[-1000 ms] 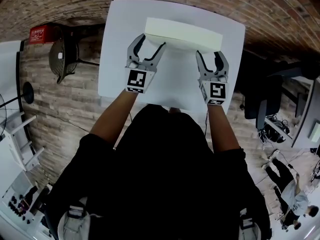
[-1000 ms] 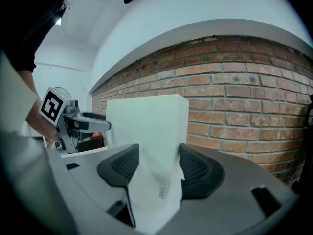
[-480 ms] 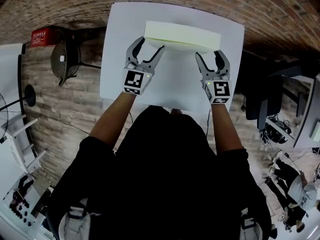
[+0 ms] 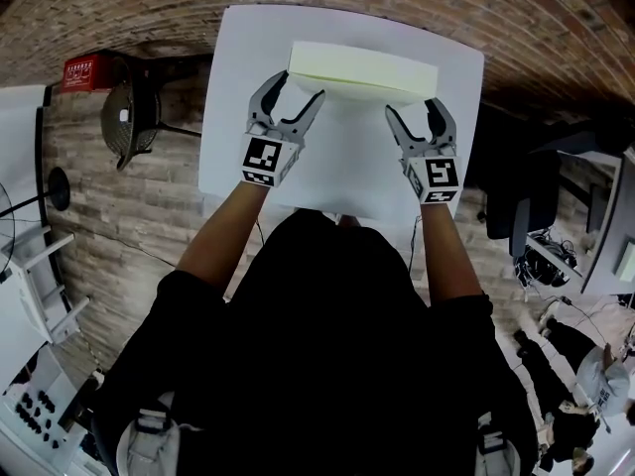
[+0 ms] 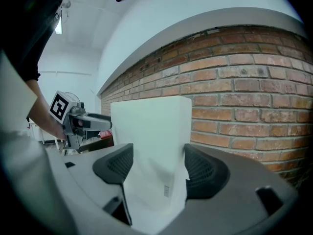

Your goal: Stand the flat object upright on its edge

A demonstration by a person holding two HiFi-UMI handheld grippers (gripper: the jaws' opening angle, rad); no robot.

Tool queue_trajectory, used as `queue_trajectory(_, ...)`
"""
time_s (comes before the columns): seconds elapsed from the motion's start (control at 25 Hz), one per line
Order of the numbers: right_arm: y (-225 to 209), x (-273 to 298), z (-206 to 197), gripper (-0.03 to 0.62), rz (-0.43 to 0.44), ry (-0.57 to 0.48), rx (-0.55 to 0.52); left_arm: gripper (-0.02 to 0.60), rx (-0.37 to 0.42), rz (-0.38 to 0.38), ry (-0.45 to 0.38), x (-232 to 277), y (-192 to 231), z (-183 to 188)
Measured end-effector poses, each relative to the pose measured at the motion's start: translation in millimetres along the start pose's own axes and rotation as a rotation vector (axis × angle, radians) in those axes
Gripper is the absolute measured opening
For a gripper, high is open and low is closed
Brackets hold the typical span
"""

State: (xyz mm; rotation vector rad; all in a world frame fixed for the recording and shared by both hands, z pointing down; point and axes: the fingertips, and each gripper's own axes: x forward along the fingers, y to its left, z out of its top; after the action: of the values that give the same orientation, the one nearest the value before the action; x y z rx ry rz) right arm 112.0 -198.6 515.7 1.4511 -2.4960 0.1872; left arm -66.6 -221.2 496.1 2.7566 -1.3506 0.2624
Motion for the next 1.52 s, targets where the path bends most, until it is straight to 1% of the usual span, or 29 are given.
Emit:
queue_trajectory(0.68, 0.8, -5.9, 7.3, 0.356, 0.014, -0.002, 0.006, 0.288, 0.014, 0.018, 0.009, -12.6, -0.8, 8.3)
queue_trajectory(1.16, -2.2, -14.2, 20.3, 0.353, 0.033, -0.028, 0.000, 0.290, 0.030, 0.024, -0.003, -15.5, -6.3, 21.0)
queue_trajectory(1.36, 1.2, -19.9, 24.8, 0.344, 0.049, -0.026, -0.030, 0.289, 0.034, 0.030, 0.006, -21.4, -6.2, 23.8)
queue_trajectory(1.52, 1.0, -26.0, 27.7, 0.339, 0.059, -0.032, -0.030, 0.290, 0.032, 0.041, 0.006, -28.2, -5.6, 25.2)
